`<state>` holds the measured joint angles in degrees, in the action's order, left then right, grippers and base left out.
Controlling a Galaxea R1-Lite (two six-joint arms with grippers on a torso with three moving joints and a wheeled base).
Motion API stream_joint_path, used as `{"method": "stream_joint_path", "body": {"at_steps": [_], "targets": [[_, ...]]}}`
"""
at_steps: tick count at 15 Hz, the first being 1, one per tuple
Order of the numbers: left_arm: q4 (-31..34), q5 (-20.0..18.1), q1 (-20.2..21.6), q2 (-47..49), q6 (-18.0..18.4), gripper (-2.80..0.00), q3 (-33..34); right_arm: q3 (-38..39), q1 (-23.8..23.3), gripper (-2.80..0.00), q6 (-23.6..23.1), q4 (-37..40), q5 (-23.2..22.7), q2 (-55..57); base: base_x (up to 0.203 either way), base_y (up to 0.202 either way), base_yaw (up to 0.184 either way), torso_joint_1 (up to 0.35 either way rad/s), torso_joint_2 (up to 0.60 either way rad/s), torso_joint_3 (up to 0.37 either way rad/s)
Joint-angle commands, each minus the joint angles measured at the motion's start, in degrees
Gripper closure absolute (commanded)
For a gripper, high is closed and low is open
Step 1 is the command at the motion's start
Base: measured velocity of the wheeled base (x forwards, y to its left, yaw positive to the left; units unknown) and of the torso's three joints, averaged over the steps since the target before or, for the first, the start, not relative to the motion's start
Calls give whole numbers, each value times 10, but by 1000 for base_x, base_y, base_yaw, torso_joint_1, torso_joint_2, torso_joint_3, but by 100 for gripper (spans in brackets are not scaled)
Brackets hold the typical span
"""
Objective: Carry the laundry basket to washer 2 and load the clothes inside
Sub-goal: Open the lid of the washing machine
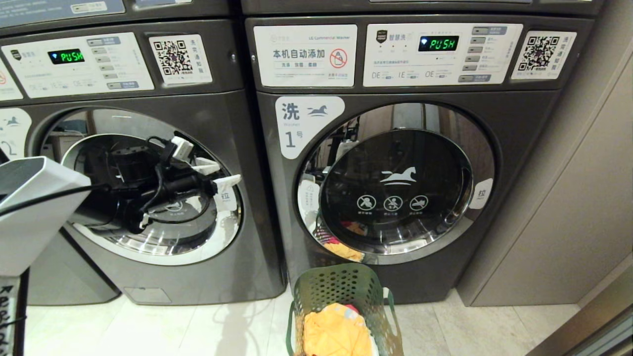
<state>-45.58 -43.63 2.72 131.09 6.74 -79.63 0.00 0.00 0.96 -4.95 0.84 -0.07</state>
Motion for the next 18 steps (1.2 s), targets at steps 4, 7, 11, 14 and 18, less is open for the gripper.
{"method": "stream_joint_path", "body": {"at_steps": [4,7,11,14,18], "targets": [[65,-7,1,-4,-8,-280,-13,19,0,0,0,-1,0,1,0,0,0,0,0,0],[141,-29,3,-28,-9,-280,-18,19,0,0,0,-1,-1,1,0,0,0,0,0,0],[190,-34,5,-24,-8,-280,-45,19,0,0,0,-1,-1,1,0,0,0,0,0,0],[200,-35,4,-27,-5,-280,-48,19,0,0,0,-1,-1,1,0,0,0,0,0,0],[197,-34,5,-36,13,-280,-27,19,0,0,0,-1,-1,1,0,0,0,0,0,0]]}}
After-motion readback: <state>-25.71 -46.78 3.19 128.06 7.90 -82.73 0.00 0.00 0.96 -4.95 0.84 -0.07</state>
